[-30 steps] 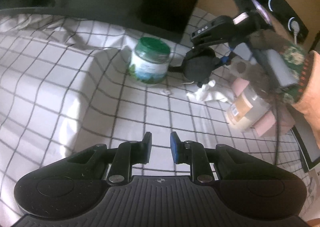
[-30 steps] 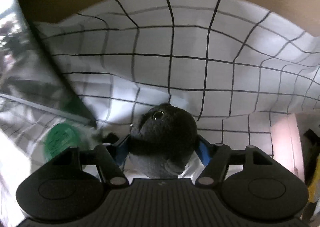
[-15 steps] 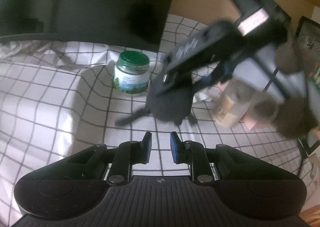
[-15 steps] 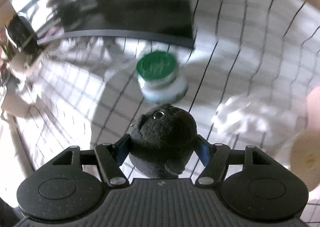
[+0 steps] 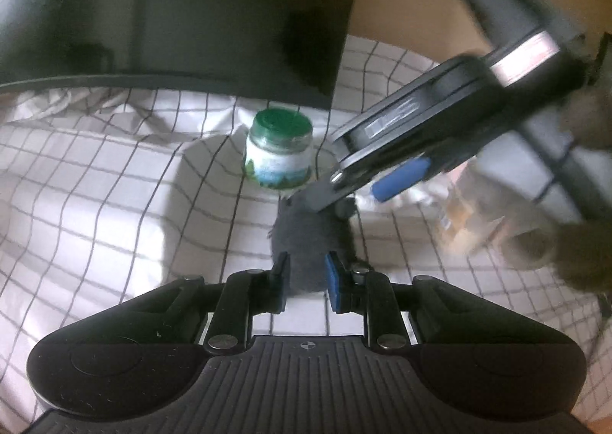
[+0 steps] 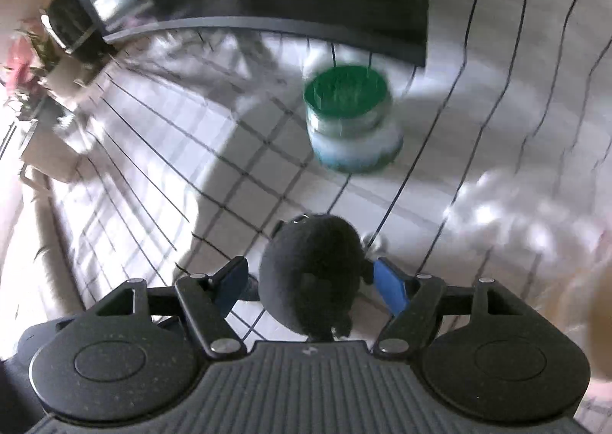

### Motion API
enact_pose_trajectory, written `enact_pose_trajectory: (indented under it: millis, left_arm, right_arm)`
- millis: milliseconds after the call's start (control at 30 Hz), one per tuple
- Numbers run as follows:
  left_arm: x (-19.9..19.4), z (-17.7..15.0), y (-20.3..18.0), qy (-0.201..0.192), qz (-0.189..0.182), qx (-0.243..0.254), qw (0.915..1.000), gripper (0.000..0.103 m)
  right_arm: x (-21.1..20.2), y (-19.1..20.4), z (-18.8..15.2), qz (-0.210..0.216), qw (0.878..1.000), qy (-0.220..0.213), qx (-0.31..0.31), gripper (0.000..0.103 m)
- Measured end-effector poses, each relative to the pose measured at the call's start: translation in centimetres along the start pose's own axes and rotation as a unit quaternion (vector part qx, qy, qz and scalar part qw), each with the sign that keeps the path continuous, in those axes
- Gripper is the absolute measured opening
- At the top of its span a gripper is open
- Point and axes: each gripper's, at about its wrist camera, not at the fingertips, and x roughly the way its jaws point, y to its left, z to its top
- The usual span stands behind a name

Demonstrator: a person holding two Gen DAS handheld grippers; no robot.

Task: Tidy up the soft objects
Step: 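Hand the black plush cat from the right tool to the left tool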

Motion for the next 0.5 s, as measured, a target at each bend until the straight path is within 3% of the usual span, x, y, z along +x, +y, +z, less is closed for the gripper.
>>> enact_pose_trajectory:
  millis: [233, 400, 500]
  left_arm:
    - [2.5, 2.2, -2.3, -0.021, -0.018, 0.01, 0.9996, 0.022]
    - [4.8, 2.7, -3.8, -0.014, -0.005, 0.027, 0.9995, 0.022]
    - [6.1, 2.8, -3.6, -0.003, 0.011, 0.026, 0.9996, 0.022]
  right_arm:
    - [-8.4, -3.5, 3.2, -0.017, 0.997, -0.078, -0.016, 0.074]
    - [-12.2, -8.3, 4.7, -0.114, 0.982, -0.147, -0.015, 0.074]
    - [-12.4, -11.5, 6.1, -0.137, 0.983, -0.125, -0.012, 0.075]
